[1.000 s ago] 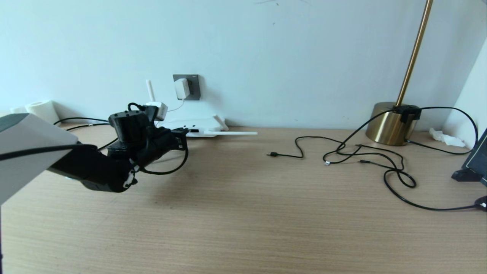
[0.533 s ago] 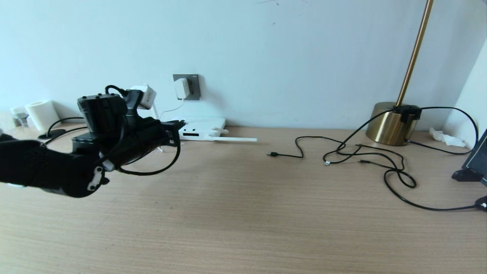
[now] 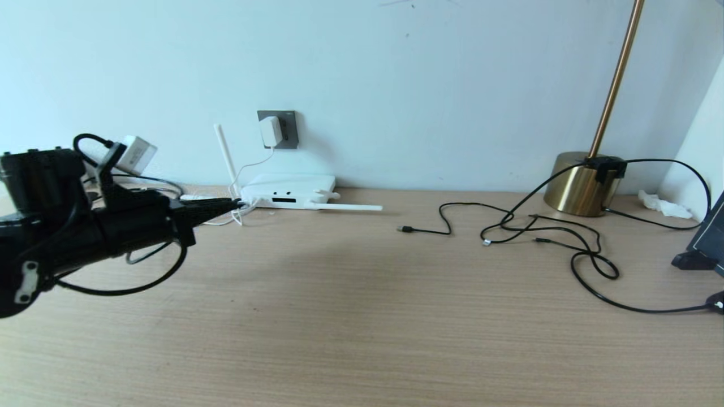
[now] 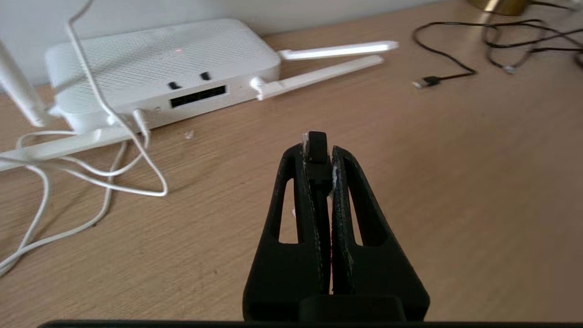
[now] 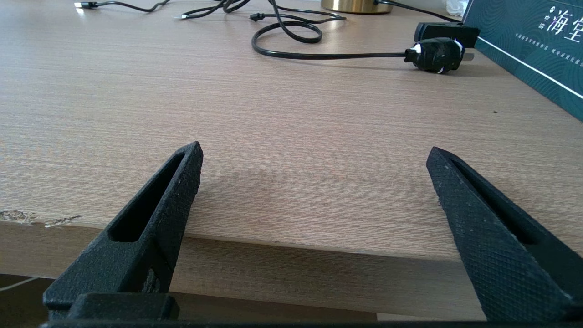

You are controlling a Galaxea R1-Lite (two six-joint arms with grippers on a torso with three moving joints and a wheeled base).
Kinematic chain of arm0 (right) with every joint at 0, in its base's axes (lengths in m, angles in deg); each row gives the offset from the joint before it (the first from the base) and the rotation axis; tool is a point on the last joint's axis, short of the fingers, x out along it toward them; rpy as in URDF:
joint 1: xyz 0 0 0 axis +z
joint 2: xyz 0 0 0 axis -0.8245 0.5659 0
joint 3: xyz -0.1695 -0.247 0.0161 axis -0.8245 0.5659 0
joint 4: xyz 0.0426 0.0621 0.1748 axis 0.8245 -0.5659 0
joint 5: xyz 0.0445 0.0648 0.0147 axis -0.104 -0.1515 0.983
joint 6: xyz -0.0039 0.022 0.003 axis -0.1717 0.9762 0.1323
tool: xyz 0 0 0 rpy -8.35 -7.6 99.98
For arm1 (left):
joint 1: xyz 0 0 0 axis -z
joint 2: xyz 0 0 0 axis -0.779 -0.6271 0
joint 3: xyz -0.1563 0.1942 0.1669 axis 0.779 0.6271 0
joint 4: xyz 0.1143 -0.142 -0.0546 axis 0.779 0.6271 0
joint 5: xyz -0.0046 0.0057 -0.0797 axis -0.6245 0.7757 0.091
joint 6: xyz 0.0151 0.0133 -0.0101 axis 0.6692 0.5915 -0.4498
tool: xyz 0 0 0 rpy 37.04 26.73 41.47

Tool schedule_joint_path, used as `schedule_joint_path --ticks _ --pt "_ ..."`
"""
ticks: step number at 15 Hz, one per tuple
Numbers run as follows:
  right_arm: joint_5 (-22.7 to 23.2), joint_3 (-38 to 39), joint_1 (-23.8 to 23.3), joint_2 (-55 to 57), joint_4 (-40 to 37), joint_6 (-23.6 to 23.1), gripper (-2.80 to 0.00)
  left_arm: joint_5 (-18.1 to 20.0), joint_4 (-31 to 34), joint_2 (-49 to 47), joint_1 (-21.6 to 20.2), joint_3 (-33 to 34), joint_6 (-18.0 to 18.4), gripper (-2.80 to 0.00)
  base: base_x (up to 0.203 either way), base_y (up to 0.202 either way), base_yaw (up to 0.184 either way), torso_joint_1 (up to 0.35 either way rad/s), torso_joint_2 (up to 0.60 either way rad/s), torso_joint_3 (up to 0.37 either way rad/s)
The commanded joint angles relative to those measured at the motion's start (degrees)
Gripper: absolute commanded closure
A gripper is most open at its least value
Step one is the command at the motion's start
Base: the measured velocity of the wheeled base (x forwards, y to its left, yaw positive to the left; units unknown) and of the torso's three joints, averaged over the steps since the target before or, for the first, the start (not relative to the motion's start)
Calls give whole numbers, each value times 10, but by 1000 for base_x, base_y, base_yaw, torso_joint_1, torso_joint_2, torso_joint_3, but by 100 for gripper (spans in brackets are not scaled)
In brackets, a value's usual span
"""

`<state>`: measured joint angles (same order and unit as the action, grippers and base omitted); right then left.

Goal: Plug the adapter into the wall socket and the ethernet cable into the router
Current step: Align cable and router interface

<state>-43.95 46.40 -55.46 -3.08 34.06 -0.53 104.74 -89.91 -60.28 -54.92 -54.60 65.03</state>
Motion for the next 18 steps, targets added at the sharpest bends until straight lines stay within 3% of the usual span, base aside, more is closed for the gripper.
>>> schedule_joint_path --ticks 1,15,18 --pt "0 6 0 0 1 0 -280 64 2 3 -25 5 3 0 0 0 0 0 0 0" --pt "0 7 0 0 1 7 -280 61 -1 17 -26 27 3 0 0 0 0 8 -36 -28" --pt "0 7 0 0 1 6 -280 64 1 23 -26 27 -42 0 0 0 0 118 -411 -296"
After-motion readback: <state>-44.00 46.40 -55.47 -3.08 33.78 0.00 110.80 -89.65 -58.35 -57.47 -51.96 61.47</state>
